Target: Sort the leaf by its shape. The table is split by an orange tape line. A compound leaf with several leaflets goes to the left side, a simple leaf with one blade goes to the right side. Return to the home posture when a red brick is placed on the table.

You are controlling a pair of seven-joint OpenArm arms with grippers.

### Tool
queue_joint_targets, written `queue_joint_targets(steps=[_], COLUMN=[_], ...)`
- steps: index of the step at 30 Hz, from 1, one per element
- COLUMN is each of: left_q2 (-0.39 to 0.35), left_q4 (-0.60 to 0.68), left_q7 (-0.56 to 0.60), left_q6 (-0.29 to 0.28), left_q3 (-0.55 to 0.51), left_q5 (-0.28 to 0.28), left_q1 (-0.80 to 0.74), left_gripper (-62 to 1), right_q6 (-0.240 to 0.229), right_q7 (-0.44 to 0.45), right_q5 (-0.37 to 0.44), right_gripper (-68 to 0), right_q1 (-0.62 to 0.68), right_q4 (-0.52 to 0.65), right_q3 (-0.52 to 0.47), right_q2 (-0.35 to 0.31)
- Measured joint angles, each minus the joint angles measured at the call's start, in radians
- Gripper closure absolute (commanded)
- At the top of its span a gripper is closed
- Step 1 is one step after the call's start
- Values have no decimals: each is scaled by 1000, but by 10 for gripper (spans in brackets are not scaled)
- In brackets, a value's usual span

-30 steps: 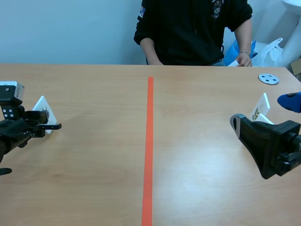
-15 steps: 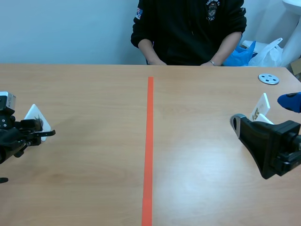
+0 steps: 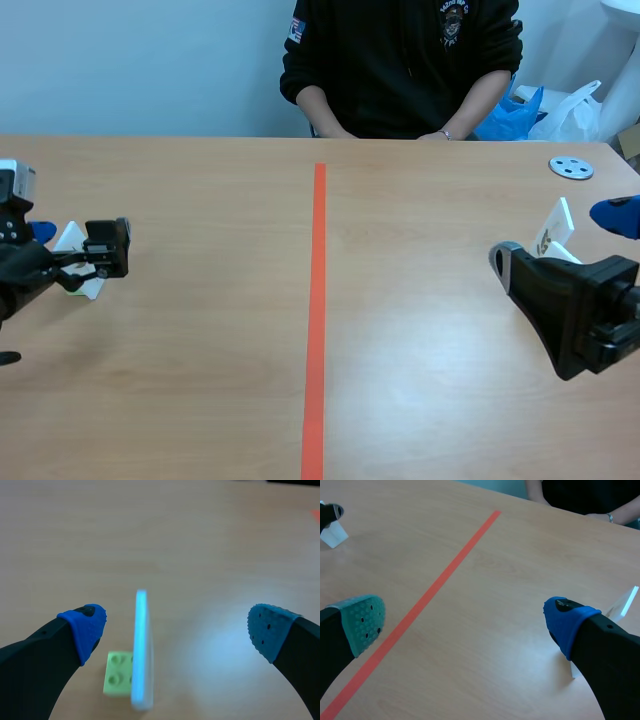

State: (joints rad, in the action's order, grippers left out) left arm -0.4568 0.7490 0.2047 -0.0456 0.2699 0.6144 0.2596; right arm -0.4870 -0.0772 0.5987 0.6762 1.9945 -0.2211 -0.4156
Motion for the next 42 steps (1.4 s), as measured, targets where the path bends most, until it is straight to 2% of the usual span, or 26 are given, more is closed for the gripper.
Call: queue_joint_targets(steps=[3, 8, 9, 13, 17, 20, 23, 25, 29, 31, 35, 42], left_q2=[-35, -81, -91, -132, -145, -145, -144, -138, -105, -81, -36, -31], left_q4=[93, 272, 311, 479, 657, 782, 893, 952, 1019, 1024, 1023, 1019], left_q7=[-18, -62, -71, -128, -130, -130, -130, -128, -126, -126, -128, -125], left_q6=[0, -8, -19, -120, -194, -223, -246, -244, -252, -271, -273, -323], left_q3=[-8, -90, -107, -155, -179, -185, -185, -185, -185, -185, -185, -185], left_q5=[0, -5, -5, -12, -11, -19, -80, -101, -113, -113, -113, -113], left_q1=[-17, -111, -137, -251, -390, -491, -571, -614, -686, -720, -756, -761], left_gripper=[-623, -623, -623, -623, -623, -623, -623, -623, -623, -623, -623, -623], right_q6=[0, 0, 0, 0, 0, 0, 0, 0, 0, 0, 0, 0], right_q7=[0, 0, 0, 0, 0, 0, 0, 0, 0, 0, 0, -1], right_q5=[0, 0, 0, 0, 0, 0, 0, 0, 0, 0, 0, 0], right_gripper=[-679, -679, -679, -679, -679, -679, -679, -679, -679, -679, -679, -679], right_q1=[0, 0, 0, 0, 0, 0, 0, 0, 0, 0, 0, 0], right_q4=[0, 0, 0, 0, 0, 0, 0, 0, 0, 0, 0, 0], right_q3=[0, 0, 0, 0, 0, 0, 0, 0, 0, 0, 0, 0], right_q2=[0, 0, 0, 0, 0, 0, 0, 0, 0, 0, 0, 0])
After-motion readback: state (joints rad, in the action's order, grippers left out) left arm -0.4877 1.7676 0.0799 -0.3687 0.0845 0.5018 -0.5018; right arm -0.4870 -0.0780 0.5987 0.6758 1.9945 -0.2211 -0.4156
